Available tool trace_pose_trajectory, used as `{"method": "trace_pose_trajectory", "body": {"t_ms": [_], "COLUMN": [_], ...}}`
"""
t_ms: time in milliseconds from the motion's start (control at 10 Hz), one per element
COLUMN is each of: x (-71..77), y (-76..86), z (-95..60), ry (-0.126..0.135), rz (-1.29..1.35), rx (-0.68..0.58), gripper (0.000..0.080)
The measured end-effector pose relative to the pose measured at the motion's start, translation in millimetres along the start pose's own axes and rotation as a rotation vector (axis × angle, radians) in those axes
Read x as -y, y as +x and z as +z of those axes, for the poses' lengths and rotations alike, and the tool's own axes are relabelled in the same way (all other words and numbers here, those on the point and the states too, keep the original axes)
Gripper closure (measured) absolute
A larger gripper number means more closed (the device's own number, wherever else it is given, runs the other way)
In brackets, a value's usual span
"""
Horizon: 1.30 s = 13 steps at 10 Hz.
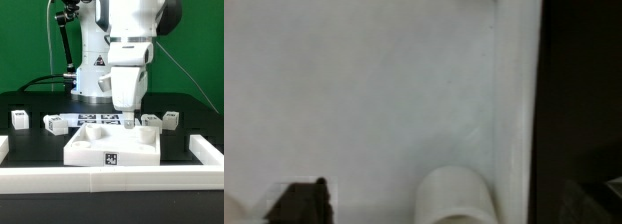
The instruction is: Assemble square table
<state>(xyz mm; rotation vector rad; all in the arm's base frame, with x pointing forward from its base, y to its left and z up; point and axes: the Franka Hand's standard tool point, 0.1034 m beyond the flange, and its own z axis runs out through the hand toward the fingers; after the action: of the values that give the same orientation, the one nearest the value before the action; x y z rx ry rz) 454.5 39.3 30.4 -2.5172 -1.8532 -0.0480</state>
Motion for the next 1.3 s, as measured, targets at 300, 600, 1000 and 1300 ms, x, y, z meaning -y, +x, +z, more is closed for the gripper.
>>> {"method": "trace_pose_trajectory", "body": {"t_ms": [300,600,1000,1300], "x": [4.4,4.6,9.5,9.0], "y": [-3.2,-7.3,-9.1,-8.5], "z": [9.2,16.5,24.1,23.7], "ry": [0.016,0.028,0.044,0.042], "rz": [0.004,0.014,0.020,0.019], "rx": [0.004,0.007,0.011,0.011], "gripper": [0.0150,0.0150,0.0490,0.0741]}}
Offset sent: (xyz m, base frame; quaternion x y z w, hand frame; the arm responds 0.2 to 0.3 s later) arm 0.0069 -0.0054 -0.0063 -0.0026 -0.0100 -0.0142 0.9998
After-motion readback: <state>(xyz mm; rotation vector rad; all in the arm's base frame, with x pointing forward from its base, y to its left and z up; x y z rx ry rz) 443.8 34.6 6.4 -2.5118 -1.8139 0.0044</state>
